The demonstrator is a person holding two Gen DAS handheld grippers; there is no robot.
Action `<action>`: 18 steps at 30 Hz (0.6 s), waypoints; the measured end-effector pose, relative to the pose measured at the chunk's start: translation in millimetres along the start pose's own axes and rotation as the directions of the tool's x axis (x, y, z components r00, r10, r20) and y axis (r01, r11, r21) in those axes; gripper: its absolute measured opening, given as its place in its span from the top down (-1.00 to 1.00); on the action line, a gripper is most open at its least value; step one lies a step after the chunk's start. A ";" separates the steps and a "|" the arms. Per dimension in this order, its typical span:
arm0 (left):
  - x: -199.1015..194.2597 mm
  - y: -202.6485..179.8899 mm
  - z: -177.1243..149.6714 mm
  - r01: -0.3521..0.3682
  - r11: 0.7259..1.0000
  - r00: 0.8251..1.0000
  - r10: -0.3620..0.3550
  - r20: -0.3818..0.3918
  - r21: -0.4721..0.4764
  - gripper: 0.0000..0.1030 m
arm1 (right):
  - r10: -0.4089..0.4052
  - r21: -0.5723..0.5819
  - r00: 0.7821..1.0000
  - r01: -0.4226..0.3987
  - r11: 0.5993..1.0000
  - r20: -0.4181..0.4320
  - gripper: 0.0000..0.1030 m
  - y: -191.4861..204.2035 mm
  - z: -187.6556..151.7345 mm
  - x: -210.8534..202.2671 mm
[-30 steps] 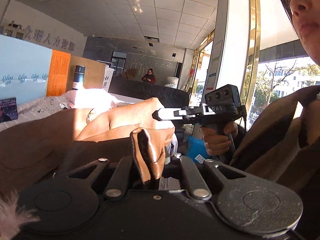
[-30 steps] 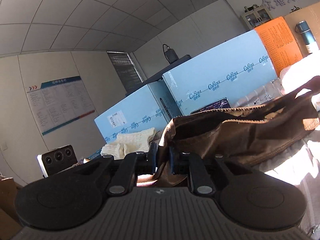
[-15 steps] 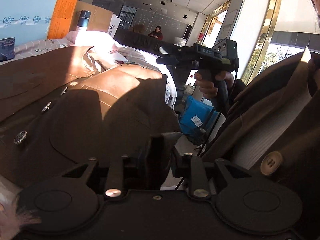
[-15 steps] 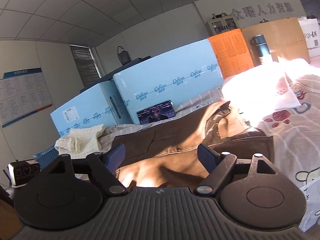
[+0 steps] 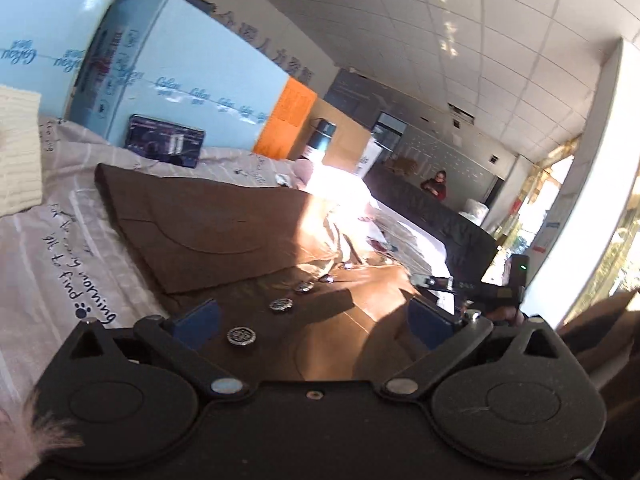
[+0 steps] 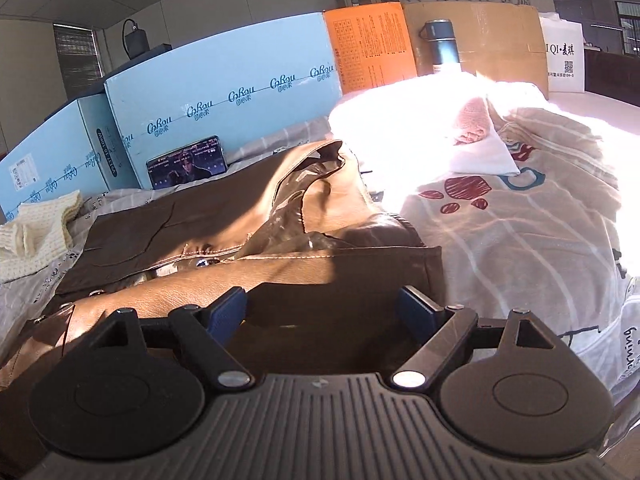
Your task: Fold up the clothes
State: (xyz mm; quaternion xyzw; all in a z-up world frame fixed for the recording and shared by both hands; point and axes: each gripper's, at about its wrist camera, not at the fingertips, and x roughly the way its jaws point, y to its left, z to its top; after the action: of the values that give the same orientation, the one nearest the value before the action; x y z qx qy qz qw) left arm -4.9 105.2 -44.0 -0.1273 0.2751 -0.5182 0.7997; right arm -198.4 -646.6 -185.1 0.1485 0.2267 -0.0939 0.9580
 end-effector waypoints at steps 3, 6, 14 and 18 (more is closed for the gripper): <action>25.8 16.0 10.1 -0.135 0.986 0.991 0.134 -0.025 -0.096 -0.99 | -0.019 0.014 0.999 0.019 1.000 0.028 -0.58 -3.7 0.3 -5.4; 50.3 28.5 17.8 -0.251 0.957 0.967 0.242 -0.077 -0.147 -0.98 | -0.041 0.030 0.998 0.040 0.999 0.043 -0.58 -7.6 0.4 -8.4; 91.8 35.8 28.5 -0.377 0.913 0.924 0.359 -0.132 -0.153 -0.93 | -0.136 0.106 0.990 0.132 0.986 0.029 -0.64 -26.8 -4.2 -7.6; 104.9 23.7 27.4 -0.415 0.907 0.906 0.405 -0.119 -0.072 -0.45 | -0.079 0.157 0.997 0.075 0.985 0.015 -0.64 -31.3 -5.8 3.6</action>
State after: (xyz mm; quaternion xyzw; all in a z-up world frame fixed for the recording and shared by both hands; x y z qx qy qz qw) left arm 61.5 18.9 -65.5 -0.0783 0.3605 -0.3305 0.8687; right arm -205.3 -674.5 -199.3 0.2132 0.2139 -0.1499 0.9414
